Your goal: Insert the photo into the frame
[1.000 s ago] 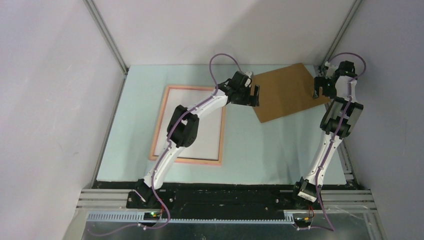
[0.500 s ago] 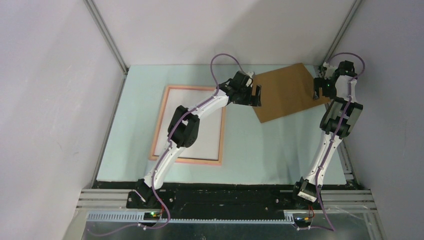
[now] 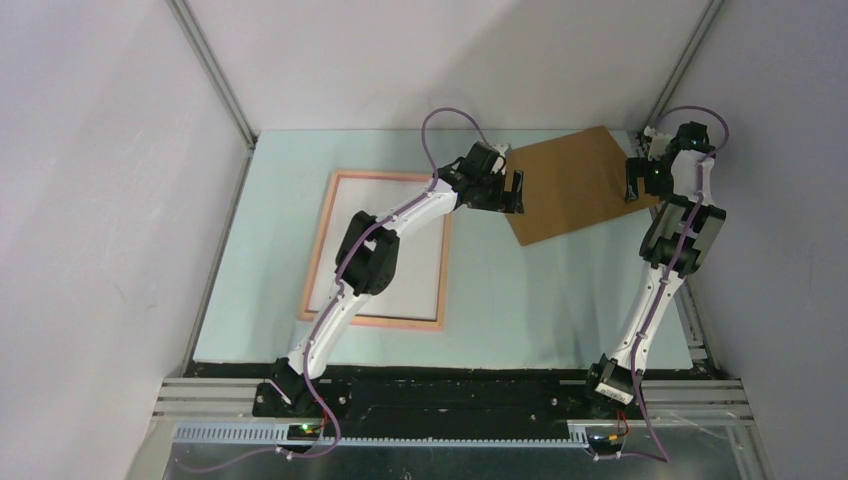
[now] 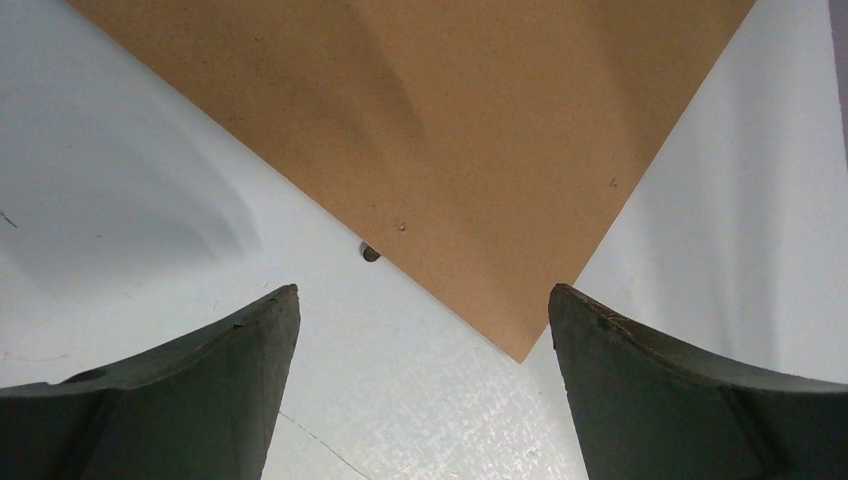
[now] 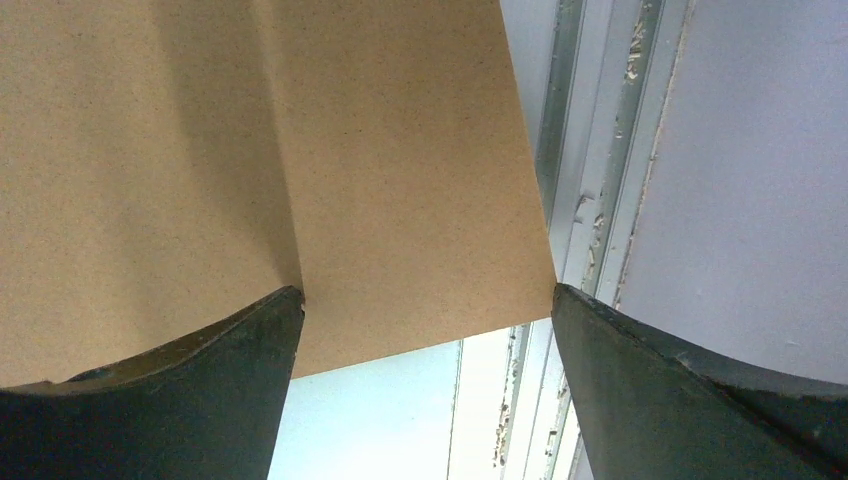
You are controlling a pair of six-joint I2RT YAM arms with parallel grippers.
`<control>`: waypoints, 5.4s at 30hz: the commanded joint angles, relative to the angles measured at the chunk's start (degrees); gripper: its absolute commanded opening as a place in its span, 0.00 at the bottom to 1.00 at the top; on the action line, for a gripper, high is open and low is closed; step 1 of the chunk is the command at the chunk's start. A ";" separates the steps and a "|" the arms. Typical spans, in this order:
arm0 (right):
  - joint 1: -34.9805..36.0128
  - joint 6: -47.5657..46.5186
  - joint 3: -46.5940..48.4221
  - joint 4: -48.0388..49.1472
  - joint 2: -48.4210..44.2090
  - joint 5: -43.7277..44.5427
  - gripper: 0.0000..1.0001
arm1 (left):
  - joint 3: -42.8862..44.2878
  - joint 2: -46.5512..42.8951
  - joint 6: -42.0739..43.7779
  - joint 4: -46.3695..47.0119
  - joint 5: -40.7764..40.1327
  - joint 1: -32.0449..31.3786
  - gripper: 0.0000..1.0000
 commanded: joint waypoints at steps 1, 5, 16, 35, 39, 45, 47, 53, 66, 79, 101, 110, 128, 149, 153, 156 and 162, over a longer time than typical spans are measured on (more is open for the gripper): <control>-0.51 -0.94 -0.83 -1.47 0.38 2.86 0.99 | 1.15 -1.43 -0.95 1.12 1.22 -0.33 0.98; -1.09 0.09 -3.81 0.31 -1.48 2.69 0.99 | 0.77 -1.63 -0.58 1.08 1.14 -0.37 0.98; -2.37 4.55 -9.03 2.78 -4.56 3.75 1.00 | 1.00 -1.57 -0.32 1.07 1.18 -0.38 0.98; -2.86 8.36 -6.34 1.66 -2.88 0.99 0.99 | 0.76 -1.74 -0.52 1.08 1.91 -0.32 0.98; -2.93 9.54 -5.72 1.73 -2.46 -2.27 0.99 | 0.83 -1.49 -0.83 0.91 2.20 -0.35 0.98; -2.84 12.35 -0.34 -1.33 0.53 -6.54 0.99 | 1.17 -1.23 -0.70 0.83 2.25 -0.38 0.98; -2.84 13.56 0.70 -1.89 0.88 -8.11 0.99 | 1.40 -1.11 -0.78 0.80 2.33 -0.36 0.98; -2.09 16.71 1.12 -1.02 1.08 -11.32 0.99 | 1.40 -1.08 -0.79 0.71 2.59 -0.33 0.98; -2.95 30.21 -7.36 8.45 -1.61 -20.79 0.96 | 1.34 -0.82 -0.65 0.61 2.99 -0.34 0.98; -1.37 24.47 -15.49 15.16 -10.65 -11.39 0.97 | 1.38 -0.46 -0.72 0.44 3.36 -0.29 0.98; -1.00 18.33 -21.30 17.69 -18.76 -2.87 0.99 | 2.38 1.53 -3.92 0.48 1.06 -0.41 0.98; -0.68 16.55 -19.70 18.20 -19.14 -2.35 0.99 | 2.88 3.87 -6.11 0.54 0.62 -1.33 0.97; 1.29 9.17 3.11 7.29 0.52 0.46 0.99 | 4.32 4.96 -7.58 0.53 2.44 -2.04 0.98; 2.87 3.33 5.24 -2.03 2.69 -0.79 0.99 | 3.95 4.31 -6.94 0.55 2.87 -2.64 0.97; 2.78 2.65 5.44 -3.88 3.28 0.46 0.99 | 4.09 4.29 -6.94 0.53 2.97 -2.71 0.97; 2.59 2.63 5.46 -4.75 3.64 1.12 0.99 | 4.20 4.14 -6.94 0.54 3.05 -2.77 0.97; 1.34 4.61 5.22 -5.07 3.72 0.62 0.99 | 4.21 4.14 -7.11 0.53 3.43 -2.84 0.97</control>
